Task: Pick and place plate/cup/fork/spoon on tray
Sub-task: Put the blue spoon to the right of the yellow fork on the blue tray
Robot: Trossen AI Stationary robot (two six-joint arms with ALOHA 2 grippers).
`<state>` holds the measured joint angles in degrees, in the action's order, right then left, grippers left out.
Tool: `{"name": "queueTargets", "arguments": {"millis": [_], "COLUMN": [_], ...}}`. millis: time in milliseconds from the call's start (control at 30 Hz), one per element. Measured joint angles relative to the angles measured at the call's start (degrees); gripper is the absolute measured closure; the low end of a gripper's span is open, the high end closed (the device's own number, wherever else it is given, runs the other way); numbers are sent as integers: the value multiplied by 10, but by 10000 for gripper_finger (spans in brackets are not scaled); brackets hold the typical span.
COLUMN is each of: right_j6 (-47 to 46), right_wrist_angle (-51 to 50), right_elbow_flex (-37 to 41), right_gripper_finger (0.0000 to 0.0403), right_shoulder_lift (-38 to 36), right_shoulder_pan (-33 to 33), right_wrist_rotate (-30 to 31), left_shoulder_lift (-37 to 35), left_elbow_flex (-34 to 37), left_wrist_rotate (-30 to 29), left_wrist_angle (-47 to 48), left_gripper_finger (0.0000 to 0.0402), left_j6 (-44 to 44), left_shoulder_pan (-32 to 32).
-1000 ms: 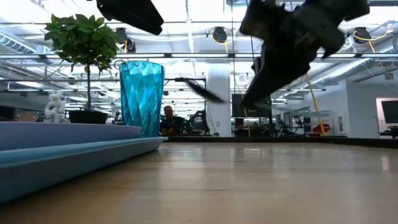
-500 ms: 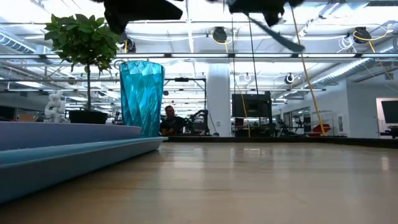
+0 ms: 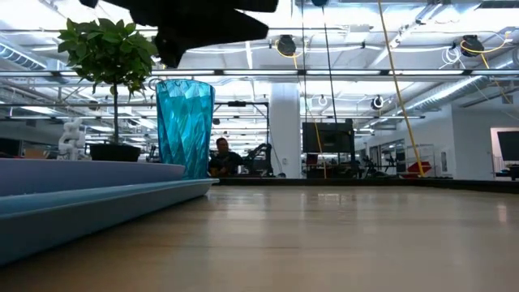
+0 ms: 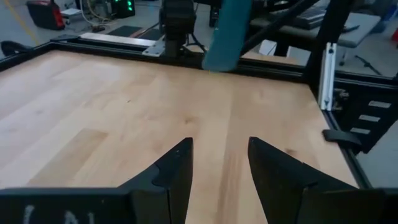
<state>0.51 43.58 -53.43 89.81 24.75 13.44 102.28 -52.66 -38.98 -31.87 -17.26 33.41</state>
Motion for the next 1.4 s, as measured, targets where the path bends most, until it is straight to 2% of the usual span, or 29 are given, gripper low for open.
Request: {"name": "queueTargets", "arguments": {"millis": [233, 400, 533, 1133, 1400], "right_j6": [2, -6, -18, -22, -12], "right_wrist_angle": [95, 150, 178, 178, 174], "right_elbow_flex": [-1, 0, 0, 0, 0], "right_gripper_finger": [397, 397, 397, 397, 397], "right_shoulder_lift": [54, 90, 102, 104, 104], "right_shoulder_pan": [0, 0, -1, 2, 2], "right_wrist_rotate": [-3, -14, -17, -18, -17], "left_shoulder_lift": [7, 7, 7, 7, 7], "left_elbow_flex": [-13, -13, -13, -12, -12], "left_wrist_rotate": [3, 58, 52, 43, 85], "left_wrist_angle": [-12, -41, -48, -27, -33], "left_gripper_finger": [245, 245, 245, 245, 245], "left_j6": [18, 55, 73, 67, 78], "left_shoulder_pan": [1, 0, 1, -19, -19]}}
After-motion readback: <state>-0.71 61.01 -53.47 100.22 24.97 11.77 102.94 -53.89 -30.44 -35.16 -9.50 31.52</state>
